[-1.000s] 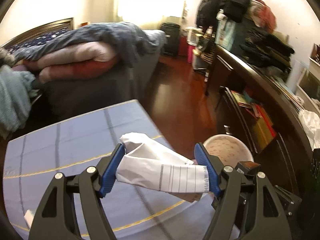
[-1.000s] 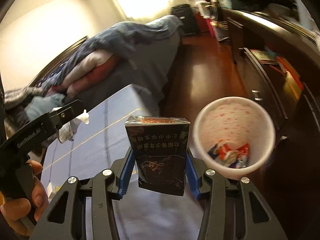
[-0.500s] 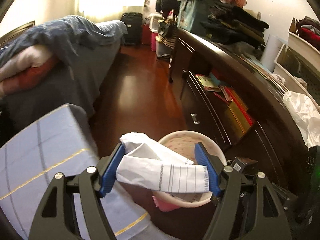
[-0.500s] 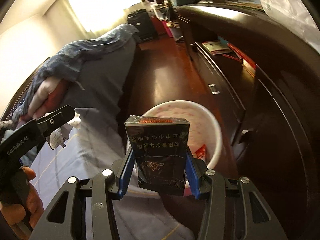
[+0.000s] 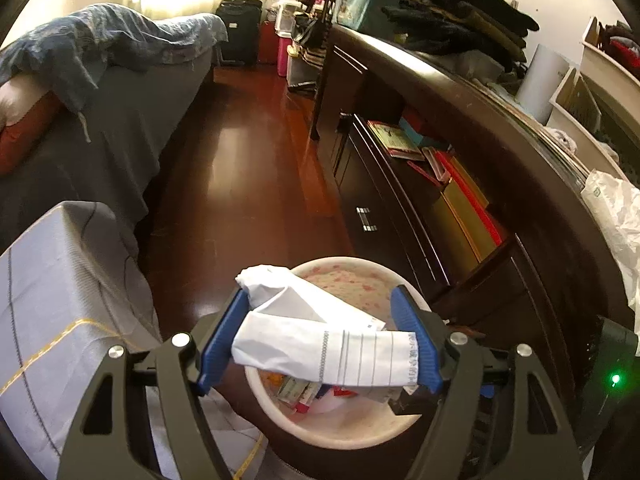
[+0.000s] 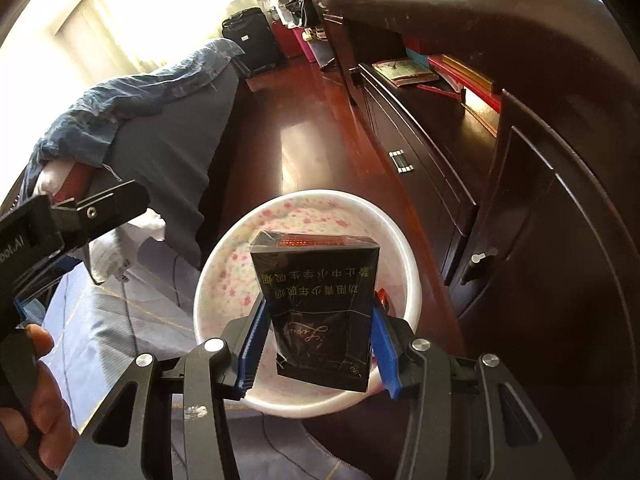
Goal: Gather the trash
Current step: 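Carry the tissue and cigarette pack to the wastebasket and release both, then grasp the white card with the left tool while the right tool grasps the colorful candy bar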
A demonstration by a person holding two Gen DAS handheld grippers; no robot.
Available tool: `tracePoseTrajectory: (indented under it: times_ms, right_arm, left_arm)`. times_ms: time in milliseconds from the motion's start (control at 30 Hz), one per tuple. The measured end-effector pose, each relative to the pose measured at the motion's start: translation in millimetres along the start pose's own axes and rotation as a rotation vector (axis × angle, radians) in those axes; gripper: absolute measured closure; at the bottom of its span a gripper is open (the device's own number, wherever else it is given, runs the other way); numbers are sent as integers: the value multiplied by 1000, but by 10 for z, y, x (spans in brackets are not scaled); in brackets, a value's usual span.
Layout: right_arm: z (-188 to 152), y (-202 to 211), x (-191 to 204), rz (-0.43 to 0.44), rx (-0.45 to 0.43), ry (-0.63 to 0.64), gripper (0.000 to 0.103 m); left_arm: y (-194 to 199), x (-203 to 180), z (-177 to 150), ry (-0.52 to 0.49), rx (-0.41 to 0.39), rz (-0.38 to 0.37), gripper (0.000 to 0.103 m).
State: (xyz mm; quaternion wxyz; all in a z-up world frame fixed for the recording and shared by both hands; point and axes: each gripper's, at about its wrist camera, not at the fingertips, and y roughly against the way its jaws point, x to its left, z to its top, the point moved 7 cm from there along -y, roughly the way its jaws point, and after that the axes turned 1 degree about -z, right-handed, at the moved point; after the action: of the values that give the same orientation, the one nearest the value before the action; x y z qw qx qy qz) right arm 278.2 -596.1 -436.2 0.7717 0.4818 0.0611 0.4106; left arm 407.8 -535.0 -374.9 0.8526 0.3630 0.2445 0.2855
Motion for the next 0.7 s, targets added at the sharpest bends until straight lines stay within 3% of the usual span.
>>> tracePoseTrajectory:
  times_ms: [267,700]
  right_arm:
    - [-12,-145,-13,-26,8,11,48]
    - [-102,38,160,-10,20,40,38]
  left_arm:
    - [-96,11,49,14,-3,-10,16]
    - [232,173,35,27,-43,35,15]
